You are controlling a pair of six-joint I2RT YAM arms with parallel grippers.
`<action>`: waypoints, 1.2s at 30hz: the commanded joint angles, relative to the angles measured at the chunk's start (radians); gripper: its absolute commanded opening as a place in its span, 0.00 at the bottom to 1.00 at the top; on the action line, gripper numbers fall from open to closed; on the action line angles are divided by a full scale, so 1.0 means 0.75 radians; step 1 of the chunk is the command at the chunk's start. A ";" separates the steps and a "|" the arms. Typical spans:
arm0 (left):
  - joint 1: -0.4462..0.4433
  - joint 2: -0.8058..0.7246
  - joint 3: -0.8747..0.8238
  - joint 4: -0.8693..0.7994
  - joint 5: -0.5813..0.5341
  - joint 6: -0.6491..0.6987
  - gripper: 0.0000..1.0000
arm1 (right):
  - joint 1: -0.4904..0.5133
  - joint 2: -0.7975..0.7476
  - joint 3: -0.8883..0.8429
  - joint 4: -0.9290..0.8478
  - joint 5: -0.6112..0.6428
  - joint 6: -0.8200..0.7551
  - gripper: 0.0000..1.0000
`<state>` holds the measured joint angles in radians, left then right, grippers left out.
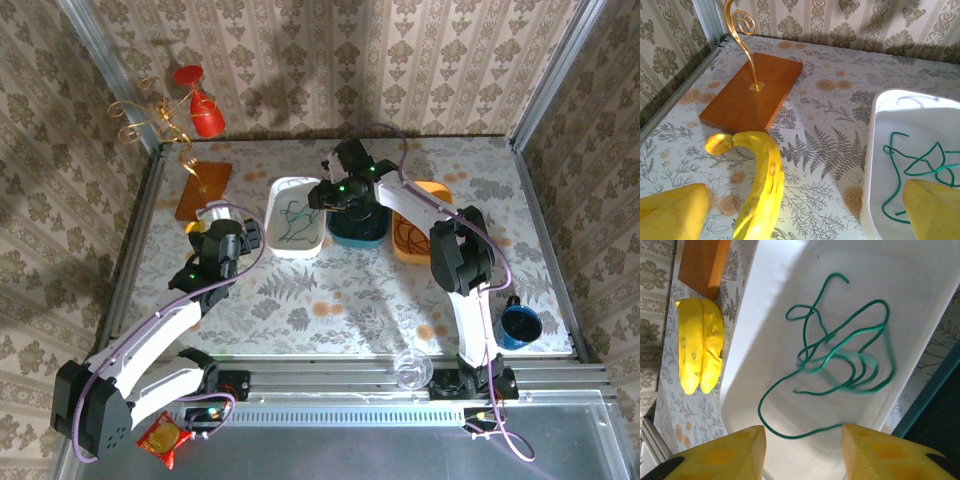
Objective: Untangle the cables
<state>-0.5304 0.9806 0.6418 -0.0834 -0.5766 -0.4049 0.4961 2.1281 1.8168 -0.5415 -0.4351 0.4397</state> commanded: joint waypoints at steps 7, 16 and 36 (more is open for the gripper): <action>0.030 0.042 0.017 -0.033 -0.024 -0.018 1.00 | 0.008 -0.300 -0.192 0.000 0.253 -0.102 0.50; 0.072 -0.090 -0.075 -0.181 -0.263 -0.039 1.00 | -0.191 -0.996 -0.888 0.360 0.612 0.035 0.56; 0.400 0.033 -0.419 0.388 -0.480 0.322 1.00 | -0.405 -1.080 -1.924 1.668 1.333 -0.595 1.00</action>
<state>-0.2569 0.9470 0.3340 0.1093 -0.9417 -0.1848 0.2058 1.2713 0.3809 0.4393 0.5285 0.0563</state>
